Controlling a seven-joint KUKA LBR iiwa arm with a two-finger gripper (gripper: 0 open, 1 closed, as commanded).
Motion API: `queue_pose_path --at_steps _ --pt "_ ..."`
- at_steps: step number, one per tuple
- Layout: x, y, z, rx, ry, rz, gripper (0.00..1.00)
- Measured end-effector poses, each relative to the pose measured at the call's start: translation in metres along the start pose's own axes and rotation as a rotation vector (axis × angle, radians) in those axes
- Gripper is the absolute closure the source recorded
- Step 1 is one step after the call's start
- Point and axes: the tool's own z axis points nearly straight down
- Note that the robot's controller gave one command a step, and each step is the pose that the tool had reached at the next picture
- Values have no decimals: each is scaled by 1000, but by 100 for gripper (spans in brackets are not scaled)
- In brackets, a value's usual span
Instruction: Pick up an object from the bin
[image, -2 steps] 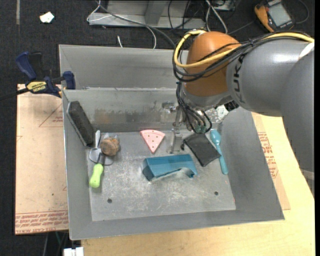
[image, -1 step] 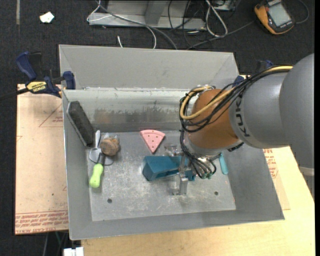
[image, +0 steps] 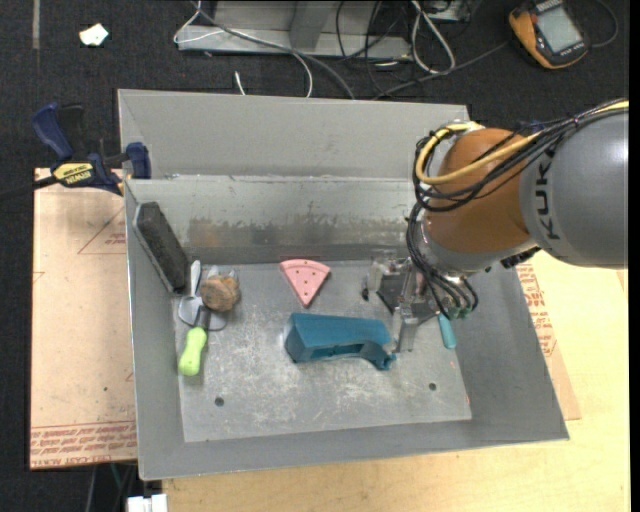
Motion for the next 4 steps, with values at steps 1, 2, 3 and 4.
queue_pose_path --at_steps 1,2,3,4 --pt "11 66 37 -8 33 -161 0" --pt "12 53 66 3 0 -31 0" --pt "7 65 64 -4 13 -128 100" --pt "7 65 63 -4 12 -127 100"
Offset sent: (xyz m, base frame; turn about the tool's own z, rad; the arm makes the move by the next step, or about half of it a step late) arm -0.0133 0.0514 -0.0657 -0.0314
